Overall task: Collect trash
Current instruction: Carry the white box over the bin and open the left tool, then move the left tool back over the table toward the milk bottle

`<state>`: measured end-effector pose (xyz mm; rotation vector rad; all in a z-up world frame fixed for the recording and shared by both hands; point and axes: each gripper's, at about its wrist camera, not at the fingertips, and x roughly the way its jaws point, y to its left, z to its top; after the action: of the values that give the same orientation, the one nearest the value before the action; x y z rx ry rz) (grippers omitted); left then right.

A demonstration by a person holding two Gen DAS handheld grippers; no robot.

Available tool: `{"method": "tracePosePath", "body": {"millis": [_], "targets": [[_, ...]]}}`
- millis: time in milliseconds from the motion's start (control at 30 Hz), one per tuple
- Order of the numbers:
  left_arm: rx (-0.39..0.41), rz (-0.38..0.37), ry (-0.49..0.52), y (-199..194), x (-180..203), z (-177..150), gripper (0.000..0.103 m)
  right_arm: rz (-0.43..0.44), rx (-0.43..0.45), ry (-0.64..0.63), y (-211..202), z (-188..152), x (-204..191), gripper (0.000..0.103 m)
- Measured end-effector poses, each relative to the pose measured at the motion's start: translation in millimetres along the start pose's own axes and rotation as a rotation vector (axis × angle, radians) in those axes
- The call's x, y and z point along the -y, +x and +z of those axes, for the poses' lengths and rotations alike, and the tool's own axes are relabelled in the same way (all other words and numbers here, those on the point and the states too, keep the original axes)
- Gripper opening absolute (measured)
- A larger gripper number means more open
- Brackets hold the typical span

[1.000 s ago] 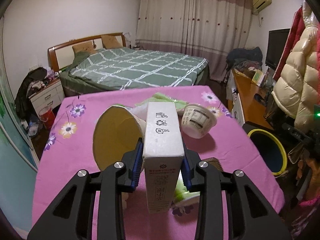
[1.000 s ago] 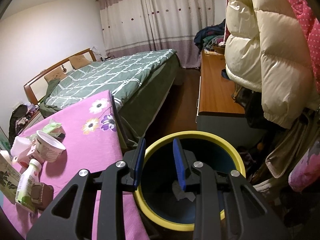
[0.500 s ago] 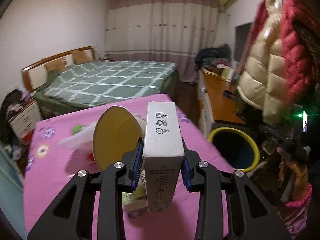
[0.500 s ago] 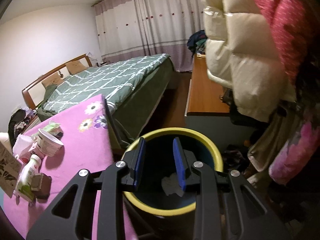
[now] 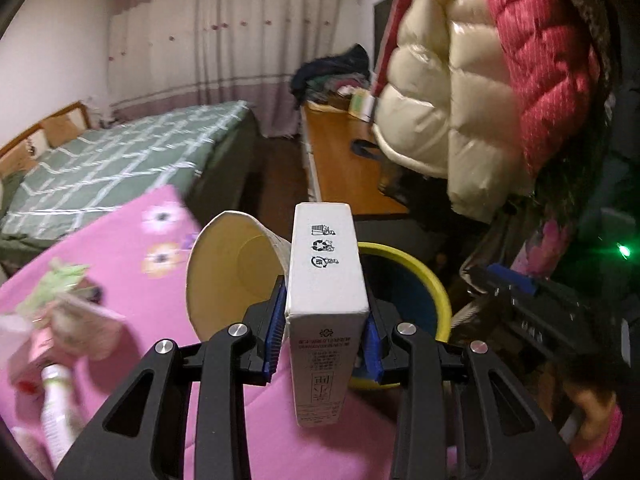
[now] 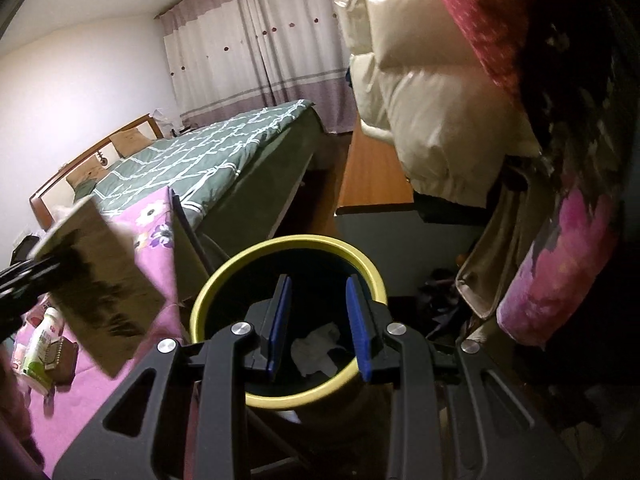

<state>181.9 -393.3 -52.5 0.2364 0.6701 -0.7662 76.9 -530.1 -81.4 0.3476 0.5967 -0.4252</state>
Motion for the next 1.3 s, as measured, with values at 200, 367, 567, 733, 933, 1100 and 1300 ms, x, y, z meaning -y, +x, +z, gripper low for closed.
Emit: {"method": "tracePosePath", "body": {"millis": [200,367,567,733,933,1100,1300], "targets": [[-0.049,-0.018,0.034,55,24,8,0.034,-0.006,-0.025,0.013,9,-3,11,0.028],[-0.076,-0.009,0.011,72,23,9,0.034,-0.008,-0.03,0.028,12,-3,16,0.028],[0.034,0.028,-0.005,32,11,15,0.083,-0.004,-0.03,0.019,12,-2,8,0.032],[0.116,0.039,-0.042,-17,-6,23,0.083,0.001,-0.019,0.008,4,-2,-3,0.032],[0.169,0.168,-0.165,-90,-69,1,0.083,0.024,-0.019,-0.022,3,-2,-20,0.034],[0.183,0.282,-0.274,-140,-122,-35,0.085,0.044,-0.022,-0.051,5,-2,-39,0.034],[0.207,0.367,-0.316,-180,-154,-69,0.085,0.038,-0.012,-0.061,-2,-3,-48,0.035]]}}
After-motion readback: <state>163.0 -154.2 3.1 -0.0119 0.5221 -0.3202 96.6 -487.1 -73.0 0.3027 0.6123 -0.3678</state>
